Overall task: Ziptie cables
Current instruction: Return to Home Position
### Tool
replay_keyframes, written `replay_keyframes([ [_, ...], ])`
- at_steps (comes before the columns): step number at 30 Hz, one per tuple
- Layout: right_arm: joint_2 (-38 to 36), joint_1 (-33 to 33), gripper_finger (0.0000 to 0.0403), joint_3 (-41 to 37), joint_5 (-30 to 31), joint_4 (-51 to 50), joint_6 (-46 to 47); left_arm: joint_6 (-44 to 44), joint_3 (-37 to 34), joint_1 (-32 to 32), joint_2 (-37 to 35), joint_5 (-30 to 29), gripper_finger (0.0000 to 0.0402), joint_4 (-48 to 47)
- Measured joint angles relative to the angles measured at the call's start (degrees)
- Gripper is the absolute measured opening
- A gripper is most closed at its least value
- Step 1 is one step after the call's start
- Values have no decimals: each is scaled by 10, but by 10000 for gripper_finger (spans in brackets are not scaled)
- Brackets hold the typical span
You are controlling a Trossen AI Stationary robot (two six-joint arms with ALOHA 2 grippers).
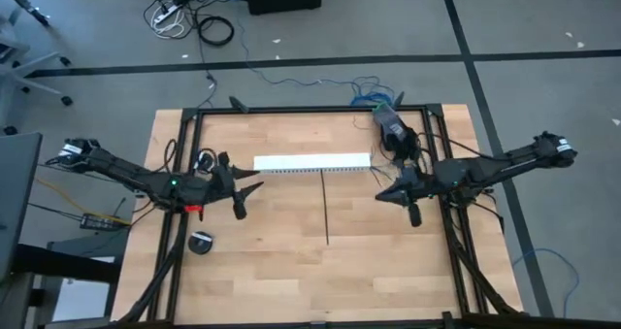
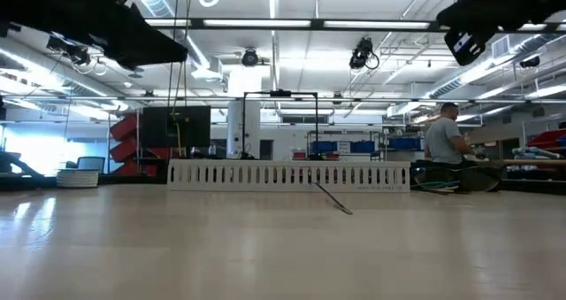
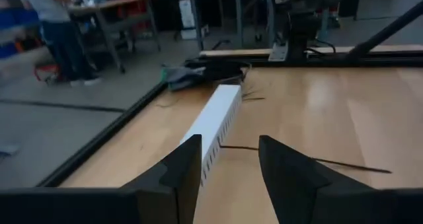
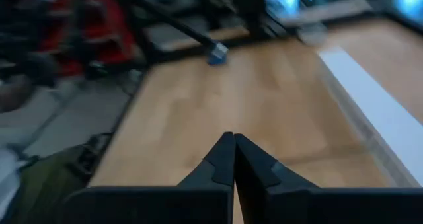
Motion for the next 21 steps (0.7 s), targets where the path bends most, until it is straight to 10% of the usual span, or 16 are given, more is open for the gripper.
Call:
replay_keyframes([
  [9, -134, -113, 0, -75, -184, 79, -39, 42, -18, 84, -66, 45, 145, 1],
  [21, -224, -247, 0, -89, -308, -14, -30, 5, 7, 106, -328, 45, 145, -269],
])
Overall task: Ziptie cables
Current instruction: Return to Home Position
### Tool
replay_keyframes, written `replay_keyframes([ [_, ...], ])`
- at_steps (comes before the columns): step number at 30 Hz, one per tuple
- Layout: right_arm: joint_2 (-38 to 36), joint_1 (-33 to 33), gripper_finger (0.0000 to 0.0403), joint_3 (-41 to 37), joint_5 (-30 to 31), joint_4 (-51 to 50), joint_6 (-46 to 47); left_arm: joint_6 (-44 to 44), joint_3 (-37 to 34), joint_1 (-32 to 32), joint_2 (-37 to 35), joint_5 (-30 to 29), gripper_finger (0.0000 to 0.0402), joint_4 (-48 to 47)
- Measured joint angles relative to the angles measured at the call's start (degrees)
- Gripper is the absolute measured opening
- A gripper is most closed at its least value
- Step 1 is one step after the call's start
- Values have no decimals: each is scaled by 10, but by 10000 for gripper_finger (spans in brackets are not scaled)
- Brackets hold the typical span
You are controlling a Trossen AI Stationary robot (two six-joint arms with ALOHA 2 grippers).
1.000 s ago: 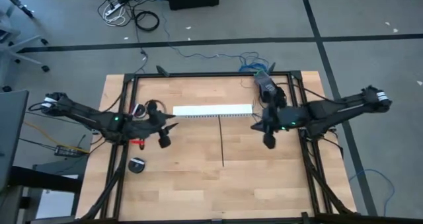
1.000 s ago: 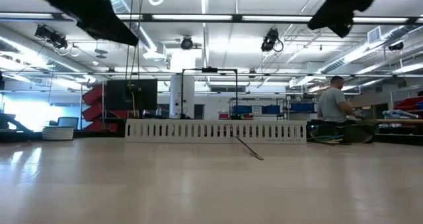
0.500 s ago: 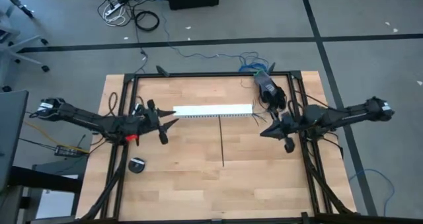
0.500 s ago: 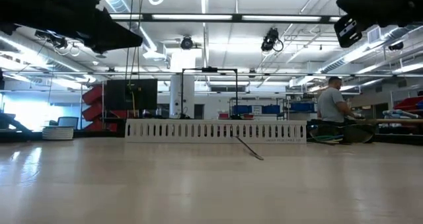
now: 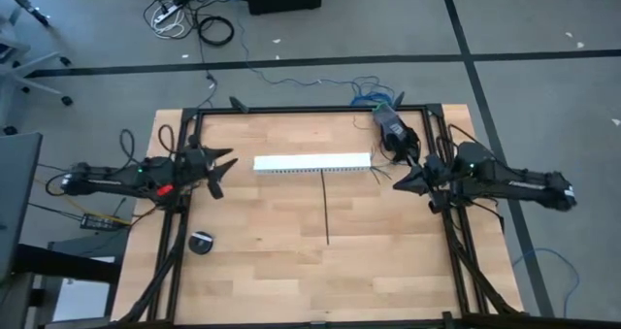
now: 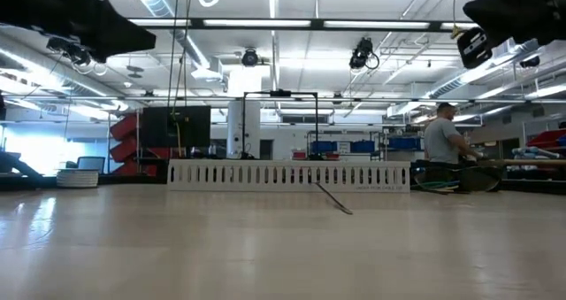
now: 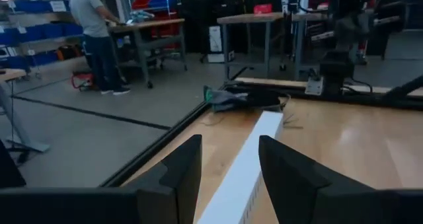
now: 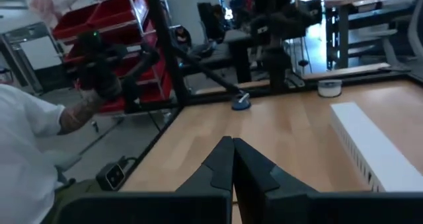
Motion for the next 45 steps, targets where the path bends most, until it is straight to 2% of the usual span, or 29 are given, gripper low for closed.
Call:
replay_keyframes([
  [5, 4, -18, 0, -50, -8, 53, 7, -47, -1, 0, -73, -33, 145, -104],
  [11, 4, -27, 0, -104, -20, 122, 32, -65, -3, -1, -91, -40, 145, -106],
  [16, 6, -27, 0, -131, -1, 151, 33, -66, -71, -1, -91, -79, 145, -55],
  [23, 8, -27, 0, -131, -5, 147, 24, -46, -139, -2, -91, -80, 145, 47],
  [28, 11, -26, 0, -131, -13, 130, 9, -39, -140, -2, -88, -71, 145, 51],
  [35, 18, -25, 0, -132, -123, 130, -42, -25, -140, -2, -67, -76, 145, 49],
  [40, 18, -36, 0, -132, -130, 132, -57, -24, -139, -2, -60, -156, 145, 43],
  [43, 18, -53, 0, -132, -110, 141, -54, -36, -120, -2, -61, -179, 145, -19],
  [45, 18, -67, 0, -132, -120, 152, -48, -69, -93, -2, -61, -179, 145, -76],
])
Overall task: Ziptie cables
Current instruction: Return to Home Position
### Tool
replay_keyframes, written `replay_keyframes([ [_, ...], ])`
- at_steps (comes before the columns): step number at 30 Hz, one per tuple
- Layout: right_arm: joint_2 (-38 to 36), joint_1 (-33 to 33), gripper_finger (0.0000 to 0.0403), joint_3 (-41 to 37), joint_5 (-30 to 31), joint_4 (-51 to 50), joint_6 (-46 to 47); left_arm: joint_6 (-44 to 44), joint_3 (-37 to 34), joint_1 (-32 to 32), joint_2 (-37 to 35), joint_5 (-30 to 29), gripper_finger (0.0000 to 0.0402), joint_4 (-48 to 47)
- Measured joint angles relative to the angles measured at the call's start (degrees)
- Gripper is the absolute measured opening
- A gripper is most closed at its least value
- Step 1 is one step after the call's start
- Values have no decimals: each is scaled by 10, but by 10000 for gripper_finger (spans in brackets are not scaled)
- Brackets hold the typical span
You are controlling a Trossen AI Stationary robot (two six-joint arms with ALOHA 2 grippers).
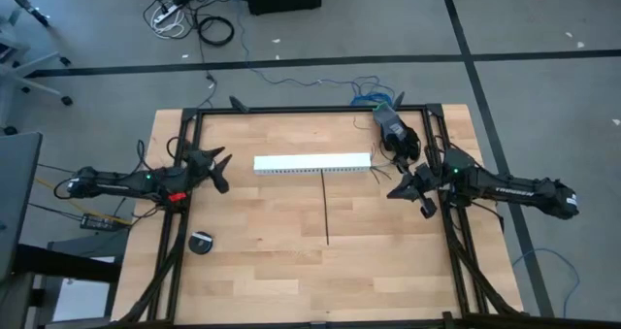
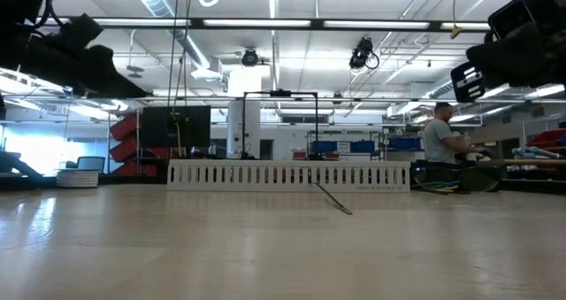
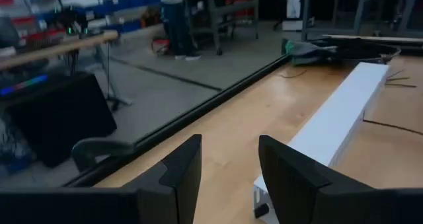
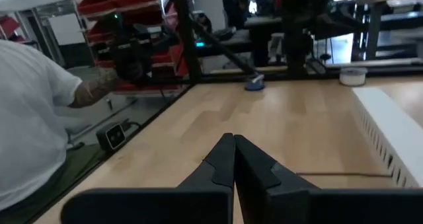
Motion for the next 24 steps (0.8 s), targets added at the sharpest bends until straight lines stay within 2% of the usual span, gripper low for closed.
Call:
replay_keyframes([
  [3, 1, -28, 0, 0, -27, 2, 2, -24, 9, 1, -6, 2, 145, -15],
  [8, 4, -86, 0, 0, -65, 3, -4, -3, 2, 1, -23, 12, 139, 0],
  [13, 4, -144, 0, 0, -138, 7, 4, 36, 1, 9, -52, 32, 128, 20],
  [16, 4, -171, 0, 0, -164, 12, 4, 63, 1, 30, -56, 90, 124, 37],
  [19, 4, -187, 0, 0, -181, 17, 5, 80, 1, 58, -56, 193, 122, 56],
  [24, 4, -195, 0, 0, -190, 32, 24, 70, -1, 95, -56, 300, 122, 67],
])
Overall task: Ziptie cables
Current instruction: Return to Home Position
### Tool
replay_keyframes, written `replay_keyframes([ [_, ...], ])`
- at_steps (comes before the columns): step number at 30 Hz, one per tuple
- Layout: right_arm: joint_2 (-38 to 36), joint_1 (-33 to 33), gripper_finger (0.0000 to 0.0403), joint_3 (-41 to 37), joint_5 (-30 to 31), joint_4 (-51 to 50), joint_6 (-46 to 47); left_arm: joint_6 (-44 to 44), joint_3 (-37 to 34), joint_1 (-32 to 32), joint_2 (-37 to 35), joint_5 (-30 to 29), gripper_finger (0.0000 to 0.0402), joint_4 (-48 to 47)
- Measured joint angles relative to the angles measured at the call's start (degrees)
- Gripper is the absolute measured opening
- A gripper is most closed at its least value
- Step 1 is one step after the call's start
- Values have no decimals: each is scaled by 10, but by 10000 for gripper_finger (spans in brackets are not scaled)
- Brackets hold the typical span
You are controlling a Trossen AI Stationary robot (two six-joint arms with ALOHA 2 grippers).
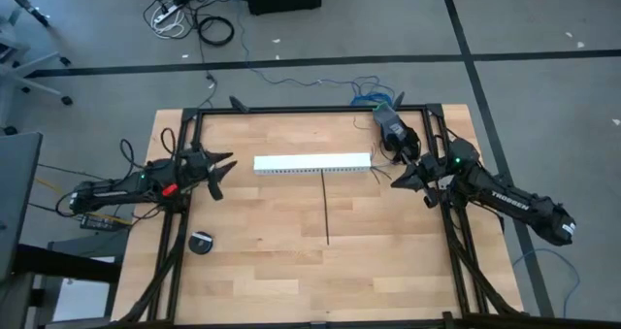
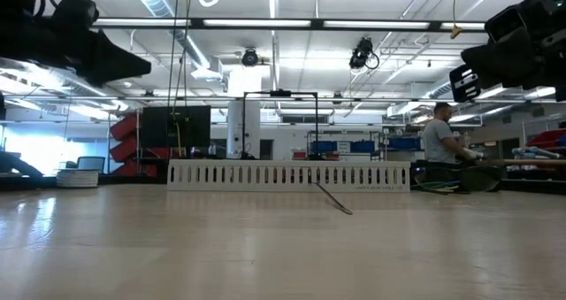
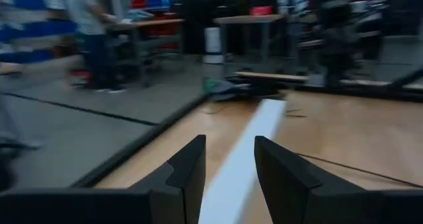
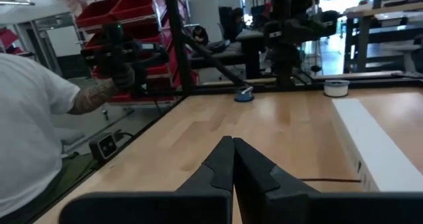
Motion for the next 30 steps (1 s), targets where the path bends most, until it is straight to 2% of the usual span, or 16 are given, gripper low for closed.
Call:
replay_keyframes([
  [3, 1, 0, 0, 0, -11, 0, 0, 2, -6, 10, 0, 85, 122, 5],
  [7, 2, 0, 0, 0, -16, -1, -3, -1, -6, 15, 0, 129, 122, 4],
  [13, 9, 1, 0, 0, -15, -21, -15, 3, -27, 15, 0, 131, 122, 15],
  [17, 29, 1, 0, 0, -13, -22, -21, 7, -53, 15, 0, 131, 122, 65],
  [23, 61, 6, 0, 0, -3, 1, -23, 19, -55, 15, 0, 129, 122, 71],
  [26, 69, 24, 0, 0, 22, 41, 11, 19, -55, 15, 1, 128, 122, 70],
  [30, 70, 79, 0, 0, 81, 48, 4, 21, -55, 15, 2, 126, 122, 70],
])
